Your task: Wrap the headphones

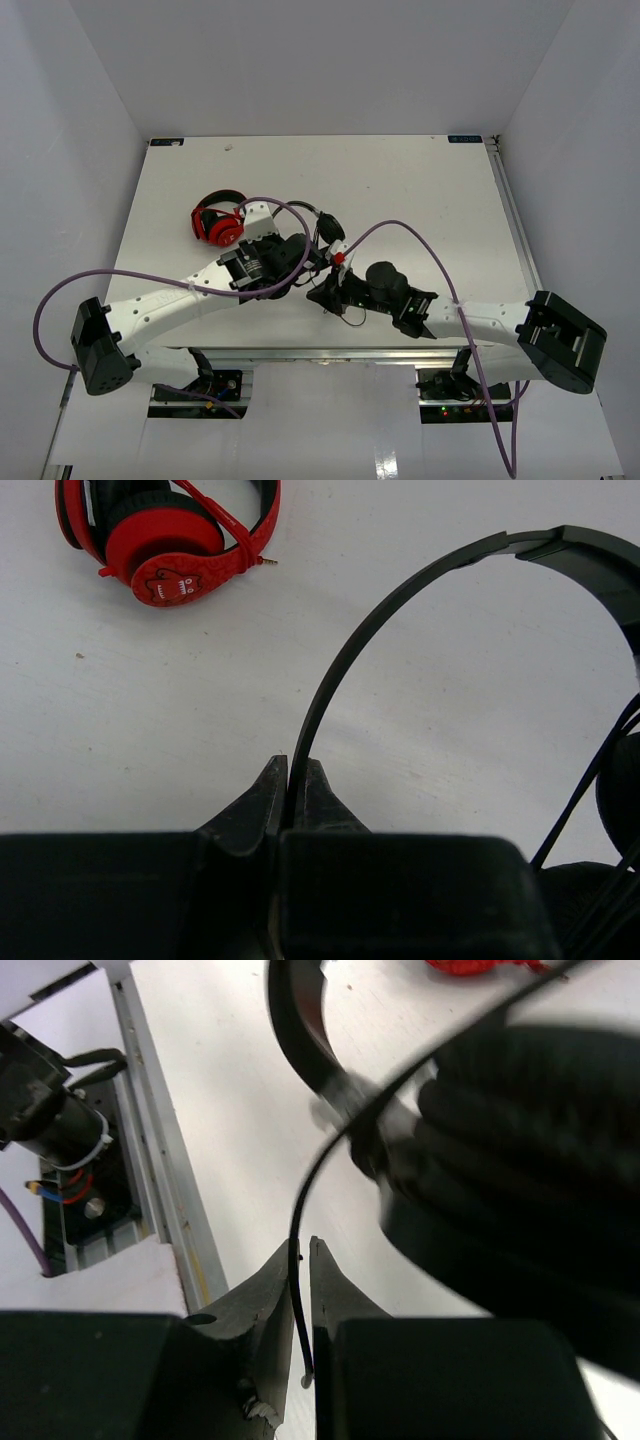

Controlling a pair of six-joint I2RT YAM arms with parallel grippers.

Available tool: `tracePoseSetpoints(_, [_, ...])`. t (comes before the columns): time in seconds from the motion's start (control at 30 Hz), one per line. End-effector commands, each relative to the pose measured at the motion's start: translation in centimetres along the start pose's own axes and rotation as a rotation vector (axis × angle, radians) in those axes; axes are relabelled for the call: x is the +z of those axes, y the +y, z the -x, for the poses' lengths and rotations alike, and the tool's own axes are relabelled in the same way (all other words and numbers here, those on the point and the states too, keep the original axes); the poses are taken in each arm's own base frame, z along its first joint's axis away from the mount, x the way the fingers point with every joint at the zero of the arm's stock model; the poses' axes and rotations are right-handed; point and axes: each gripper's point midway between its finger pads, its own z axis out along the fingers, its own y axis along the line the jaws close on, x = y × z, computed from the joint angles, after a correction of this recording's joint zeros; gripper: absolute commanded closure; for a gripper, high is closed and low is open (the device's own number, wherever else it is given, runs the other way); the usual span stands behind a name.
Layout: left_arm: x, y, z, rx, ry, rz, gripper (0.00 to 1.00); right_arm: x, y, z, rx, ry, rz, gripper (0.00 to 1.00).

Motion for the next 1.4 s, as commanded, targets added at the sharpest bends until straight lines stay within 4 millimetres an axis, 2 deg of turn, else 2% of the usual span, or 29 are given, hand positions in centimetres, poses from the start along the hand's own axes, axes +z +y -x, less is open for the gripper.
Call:
tracePoseSetpoints(0.0, [-1.9,-0.9,3.2,-0.165,-0.026,-0.078,1.00,-0.4,-1.2,1.5,-0.026,-0.091,-0.066,0.85])
tracePoseSetpoints(0.2, [-2.4,-1.3,3.3,-0.203,-0.004,-0.121,1.00,-1.0,-1.1,1.8,-0.049,-0.144,-0.059,0.81])
tracePoseSetpoints(0.43, [-2.7,-1.5,3.3,-0.232,0.011,-0.145,1.00,-0.1,-1.3,1.1,-0.072,-0.164,-0.041,0.78])
tracePoseSetpoints(0.67, [-3.1,-1.3,3.6,-0.249,0.018,-0.165,1.00,0.4,-1.4,1.3,-0.090,-0.246,-0.027,0.76])
tracePoseSetpoints(0.8, [-3.3,-1.0,3.9,-0.260,0.010,-0.168,1.00,-0.1,-1.6,1.1,-0.089,-0.285,-0.037,0.75])
tracePoseSetpoints(1.0, [-3.5,-0.6,4.3,-0.280,-0.001,-0.171,1.00,-1.3,-1.4,2.0,-0.094,-0.362,-0.034,0.75])
tracePoseSetpoints(1.37, [-3.8,-0.7,4.3,-0.303,0.015,-0.188,1.00,-0.9,-1.5,1.9,-0.129,-0.381,-0.029,0.73])
